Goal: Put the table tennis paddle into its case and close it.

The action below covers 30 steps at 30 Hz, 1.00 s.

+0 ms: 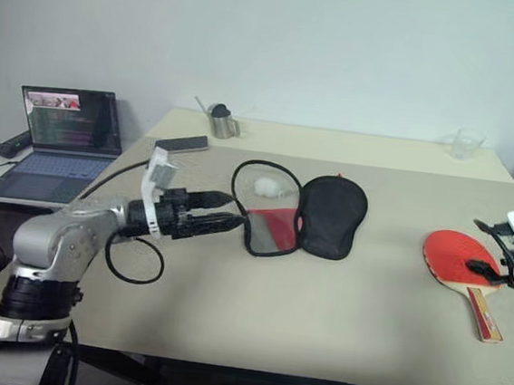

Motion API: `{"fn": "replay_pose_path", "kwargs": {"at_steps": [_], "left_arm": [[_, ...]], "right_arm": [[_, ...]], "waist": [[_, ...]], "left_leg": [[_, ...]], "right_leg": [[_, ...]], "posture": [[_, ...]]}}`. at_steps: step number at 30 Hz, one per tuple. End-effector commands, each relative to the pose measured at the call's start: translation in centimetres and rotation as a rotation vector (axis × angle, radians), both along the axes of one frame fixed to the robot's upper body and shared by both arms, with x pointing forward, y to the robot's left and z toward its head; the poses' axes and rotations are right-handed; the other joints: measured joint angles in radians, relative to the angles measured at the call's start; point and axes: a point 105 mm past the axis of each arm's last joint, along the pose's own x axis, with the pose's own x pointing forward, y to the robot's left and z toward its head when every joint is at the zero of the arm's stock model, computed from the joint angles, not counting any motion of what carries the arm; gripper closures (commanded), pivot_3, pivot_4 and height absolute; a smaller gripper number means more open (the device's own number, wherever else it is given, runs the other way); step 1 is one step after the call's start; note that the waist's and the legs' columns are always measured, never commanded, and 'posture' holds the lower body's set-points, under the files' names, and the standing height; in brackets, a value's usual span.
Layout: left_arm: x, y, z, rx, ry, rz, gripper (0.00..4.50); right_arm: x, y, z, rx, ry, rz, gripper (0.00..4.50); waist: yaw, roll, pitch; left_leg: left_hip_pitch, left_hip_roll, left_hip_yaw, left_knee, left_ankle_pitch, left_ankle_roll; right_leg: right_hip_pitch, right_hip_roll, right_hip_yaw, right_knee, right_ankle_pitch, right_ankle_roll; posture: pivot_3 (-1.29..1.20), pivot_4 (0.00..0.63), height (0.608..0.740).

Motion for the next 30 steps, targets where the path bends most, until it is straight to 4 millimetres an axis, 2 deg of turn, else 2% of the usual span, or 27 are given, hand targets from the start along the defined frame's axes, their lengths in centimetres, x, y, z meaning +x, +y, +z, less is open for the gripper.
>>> {"fn": "replay_pose_path", "kwargs": {"at_steps": [1,7,12,15,24,27,30], "left_arm": [[-0.4,0.2,1.1,0.03,-0.077,-0.037,0.04],[-0.7,0.2,-0.4,0.137,-0.091,-0.081,0.04],[-0.4,1.6,-1.5,0.23,-0.104,-0.051,0.04],[0.0,2.1,-1.7,0.239,-0.097,-0.026,0.04],[-0.4,2.1,-1.7,0.239,-0.096,-0.038,0.04],[-0.5,2.1,-1.4,0.23,-0.099,-0.038,0.0],[-0.6,2.0,-1.2,0.232,-0.103,-0.042,0.0]], "right_arm": [[-0.8,0.1,1.5,0.018,-0.01,-0.002,0.0],[-0.7,1.3,-0.5,0.096,0.027,0.017,0.0],[-0.4,1.3,-2.7,0.095,0.041,-0.011,0.0],[0.0,1.0,-3.2,0.101,0.029,-0.038,0.0],[0.5,2.8,-5.0,0.144,0.06,0.018,0.0],[0.7,2.8,-5.3,0.141,0.064,0.012,0.6],[0.7,2.6,-5.3,0.125,0.062,-0.005,1.67]], "waist": [[-0.01,0.0,0.0],[-0.017,0.0,0.0],[-0.016,0.0,0.0],[-0.015,0.0,0.0],[-0.018,0.0,0.0],[-0.02,0.0,0.0],[-0.02,0.0,0.0]], "left_leg": [[0.0,0.0,0.0,0.0,0.0,0.0],[0.003,0.001,0.002,0.0,0.0,0.001],[0.003,0.001,0.002,0.0,0.0,0.001],[0.003,0.001,0.002,0.0,0.0,0.001],[0.004,0.002,0.002,0.0,-0.001,0.001],[0.004,0.002,0.003,-0.001,-0.001,0.001],[0.005,0.003,0.003,-0.001,-0.001,0.002]], "right_leg": [[0.0,0.0,0.0,0.0,0.0,0.0],[0.002,0.001,0.002,0.001,0.0,0.0],[0.002,0.002,0.002,0.001,0.0,0.0],[0.002,0.002,0.002,0.001,0.0,0.0],[0.002,0.002,0.002,0.001,0.0,0.0],[0.002,0.003,0.003,0.001,0.0,0.0],[0.002,0.004,0.003,0.001,0.0,0.0]], "posture": [[0.0,0.15,0.74],[0.0,0.15,0.74],[0.0,0.15,0.74],[0.0,0.15,0.74],[0.0,0.15,0.74],[0.0,0.15,0.74],[0.0,0.15,0.74]]}}
